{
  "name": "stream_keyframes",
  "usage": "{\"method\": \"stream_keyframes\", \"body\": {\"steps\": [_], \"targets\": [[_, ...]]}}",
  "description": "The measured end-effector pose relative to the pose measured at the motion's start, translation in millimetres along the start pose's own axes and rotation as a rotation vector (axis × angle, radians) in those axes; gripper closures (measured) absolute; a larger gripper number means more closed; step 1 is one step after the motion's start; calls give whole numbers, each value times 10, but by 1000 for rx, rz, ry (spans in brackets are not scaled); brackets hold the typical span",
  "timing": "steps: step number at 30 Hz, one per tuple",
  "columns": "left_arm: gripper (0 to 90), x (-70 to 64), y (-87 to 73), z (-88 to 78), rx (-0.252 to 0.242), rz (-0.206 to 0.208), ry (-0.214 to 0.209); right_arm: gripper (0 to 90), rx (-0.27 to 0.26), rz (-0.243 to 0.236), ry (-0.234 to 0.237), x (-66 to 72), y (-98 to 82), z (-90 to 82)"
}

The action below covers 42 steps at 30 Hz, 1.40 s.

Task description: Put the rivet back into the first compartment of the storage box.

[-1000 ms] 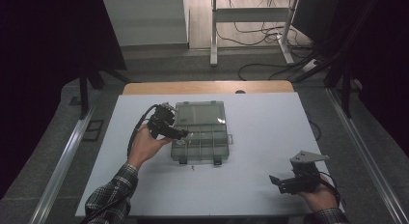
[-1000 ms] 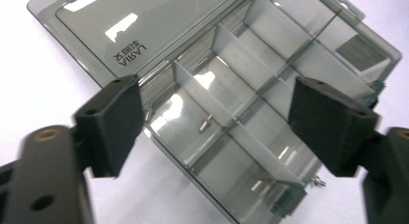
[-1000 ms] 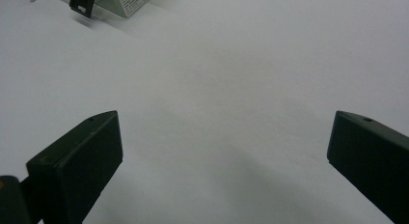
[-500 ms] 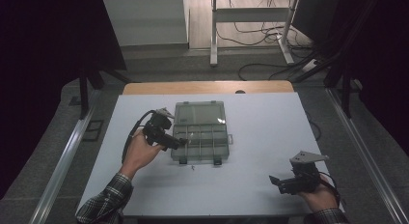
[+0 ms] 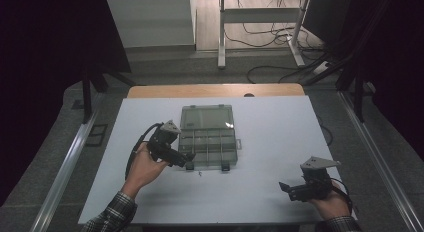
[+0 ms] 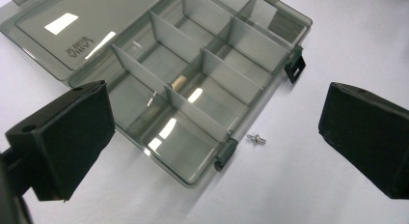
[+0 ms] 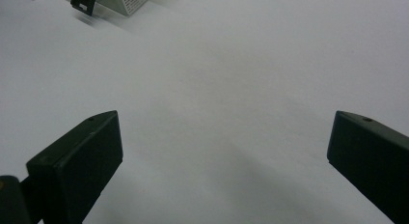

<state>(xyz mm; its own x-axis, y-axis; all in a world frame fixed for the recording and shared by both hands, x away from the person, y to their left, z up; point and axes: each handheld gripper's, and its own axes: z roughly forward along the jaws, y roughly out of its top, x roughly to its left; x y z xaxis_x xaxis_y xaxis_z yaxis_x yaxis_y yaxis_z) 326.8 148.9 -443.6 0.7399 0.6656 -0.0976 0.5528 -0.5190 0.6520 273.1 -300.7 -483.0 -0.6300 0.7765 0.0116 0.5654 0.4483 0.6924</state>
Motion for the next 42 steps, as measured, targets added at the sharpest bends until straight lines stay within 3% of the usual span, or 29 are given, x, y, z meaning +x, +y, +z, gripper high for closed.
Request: {"method": "stream_keyframes", "body": {"steps": [5,10,14,16,20,28,35,42], "targets": [[0,-78,-91,43,-3,-9,-16,0,1,-1,0,2,0,1],[19,-188,-100,105,31,20,-12,0,2,-3,1,6,1,1],[73,-317,-89,205,63,68,-19,0,2,-3,1,6,-1,3],[163,-364,-95,243,78,89,-32,0,3,-3,1,5,-1,1],[333,-424,-107,332,119,93,-52,0,5,-3,1,8,-2,1],[565,-460,-144,547,195,83,-47,0,7,-9,0,10,-3,7],[607,-468,-150,737,271,107,-24,0,11,-12,3,11,-4,11],[584,-470,-154,838,295,110,-17,0,14,-14,5,12,-6,10]]}}
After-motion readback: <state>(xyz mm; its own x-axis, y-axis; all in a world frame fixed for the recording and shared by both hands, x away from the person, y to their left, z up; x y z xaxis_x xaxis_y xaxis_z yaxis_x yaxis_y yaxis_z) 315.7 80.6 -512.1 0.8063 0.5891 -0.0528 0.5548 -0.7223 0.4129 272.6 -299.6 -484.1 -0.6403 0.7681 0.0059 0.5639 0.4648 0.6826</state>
